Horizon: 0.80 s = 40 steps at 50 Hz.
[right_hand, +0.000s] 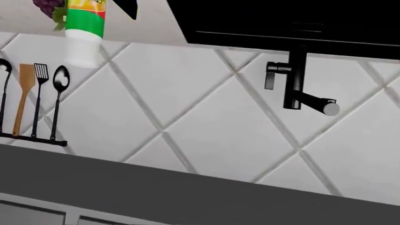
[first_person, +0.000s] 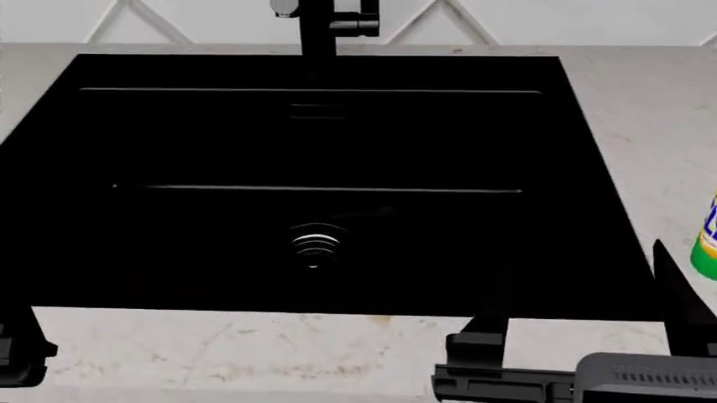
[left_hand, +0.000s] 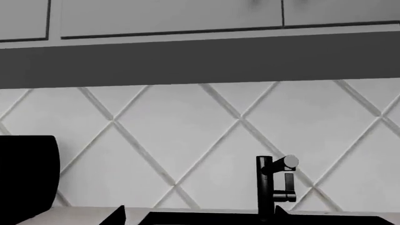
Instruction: Turn the sink spout to the right.
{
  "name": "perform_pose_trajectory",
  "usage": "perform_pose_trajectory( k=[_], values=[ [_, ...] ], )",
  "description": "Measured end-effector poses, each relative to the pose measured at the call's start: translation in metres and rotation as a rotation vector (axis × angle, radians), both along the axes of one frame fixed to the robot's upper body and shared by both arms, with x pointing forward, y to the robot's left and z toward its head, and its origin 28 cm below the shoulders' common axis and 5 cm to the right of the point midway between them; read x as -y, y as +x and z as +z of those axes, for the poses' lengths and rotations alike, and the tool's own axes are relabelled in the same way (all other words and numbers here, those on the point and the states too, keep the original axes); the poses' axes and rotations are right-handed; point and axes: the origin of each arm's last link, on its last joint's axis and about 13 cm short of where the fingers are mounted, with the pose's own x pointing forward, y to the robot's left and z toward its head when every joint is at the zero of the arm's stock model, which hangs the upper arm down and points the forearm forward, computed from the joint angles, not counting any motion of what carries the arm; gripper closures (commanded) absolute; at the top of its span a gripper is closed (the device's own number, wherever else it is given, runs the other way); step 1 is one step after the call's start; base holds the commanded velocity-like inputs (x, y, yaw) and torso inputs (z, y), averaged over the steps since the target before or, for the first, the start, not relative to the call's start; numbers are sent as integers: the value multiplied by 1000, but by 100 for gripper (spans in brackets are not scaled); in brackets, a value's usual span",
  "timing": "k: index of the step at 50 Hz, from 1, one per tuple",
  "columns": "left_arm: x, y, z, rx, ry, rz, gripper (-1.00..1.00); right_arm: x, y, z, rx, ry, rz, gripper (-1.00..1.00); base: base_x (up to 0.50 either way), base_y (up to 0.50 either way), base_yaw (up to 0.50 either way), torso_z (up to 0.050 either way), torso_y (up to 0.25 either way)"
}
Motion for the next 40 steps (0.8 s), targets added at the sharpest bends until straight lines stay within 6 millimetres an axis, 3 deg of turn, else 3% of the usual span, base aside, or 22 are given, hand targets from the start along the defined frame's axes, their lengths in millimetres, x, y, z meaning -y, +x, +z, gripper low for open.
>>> perform_pose_trajectory(
  k=[40],
  values=[
    [2,0,-1,-8,0,-6,-100,3,0,-2,-4,9,-21,-100,257,117,0,0,0]
  ],
)
